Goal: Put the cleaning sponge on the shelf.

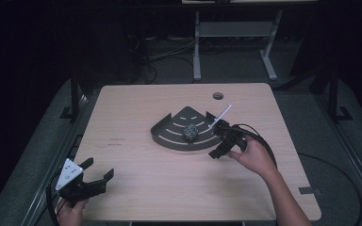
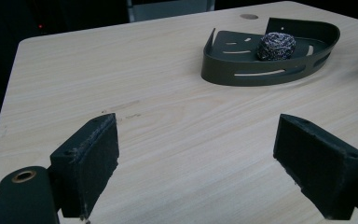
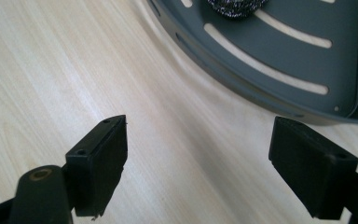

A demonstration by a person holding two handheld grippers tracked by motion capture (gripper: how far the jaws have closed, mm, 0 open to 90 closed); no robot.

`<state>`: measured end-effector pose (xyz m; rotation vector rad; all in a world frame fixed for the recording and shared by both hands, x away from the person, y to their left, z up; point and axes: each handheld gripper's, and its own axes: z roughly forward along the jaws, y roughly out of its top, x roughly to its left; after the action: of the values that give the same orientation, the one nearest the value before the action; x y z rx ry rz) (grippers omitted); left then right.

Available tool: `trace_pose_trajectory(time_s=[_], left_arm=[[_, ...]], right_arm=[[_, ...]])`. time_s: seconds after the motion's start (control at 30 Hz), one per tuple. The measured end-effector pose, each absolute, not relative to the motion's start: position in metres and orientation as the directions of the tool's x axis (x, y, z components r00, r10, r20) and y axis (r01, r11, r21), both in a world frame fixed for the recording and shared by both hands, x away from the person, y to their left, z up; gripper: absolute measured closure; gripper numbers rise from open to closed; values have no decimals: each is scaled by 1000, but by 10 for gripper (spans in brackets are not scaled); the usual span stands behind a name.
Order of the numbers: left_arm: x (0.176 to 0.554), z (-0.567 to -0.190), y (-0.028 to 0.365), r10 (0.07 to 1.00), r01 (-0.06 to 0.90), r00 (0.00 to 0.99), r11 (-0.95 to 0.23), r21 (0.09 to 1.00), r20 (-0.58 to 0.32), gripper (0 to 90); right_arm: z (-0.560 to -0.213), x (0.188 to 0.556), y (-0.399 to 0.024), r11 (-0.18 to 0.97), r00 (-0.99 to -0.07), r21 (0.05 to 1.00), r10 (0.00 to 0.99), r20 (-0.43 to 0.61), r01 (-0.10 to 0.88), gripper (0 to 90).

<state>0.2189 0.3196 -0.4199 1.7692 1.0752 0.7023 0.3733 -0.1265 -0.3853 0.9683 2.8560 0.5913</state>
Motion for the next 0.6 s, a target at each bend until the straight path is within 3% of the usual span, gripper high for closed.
trace_pose_trajectory(time_s=[0.6], left_arm=[[219,-421,321,891,370,454,-191,909,2,134]], right_arm=[[-406,349,-159,698,-772,378,631,77,609,195]])
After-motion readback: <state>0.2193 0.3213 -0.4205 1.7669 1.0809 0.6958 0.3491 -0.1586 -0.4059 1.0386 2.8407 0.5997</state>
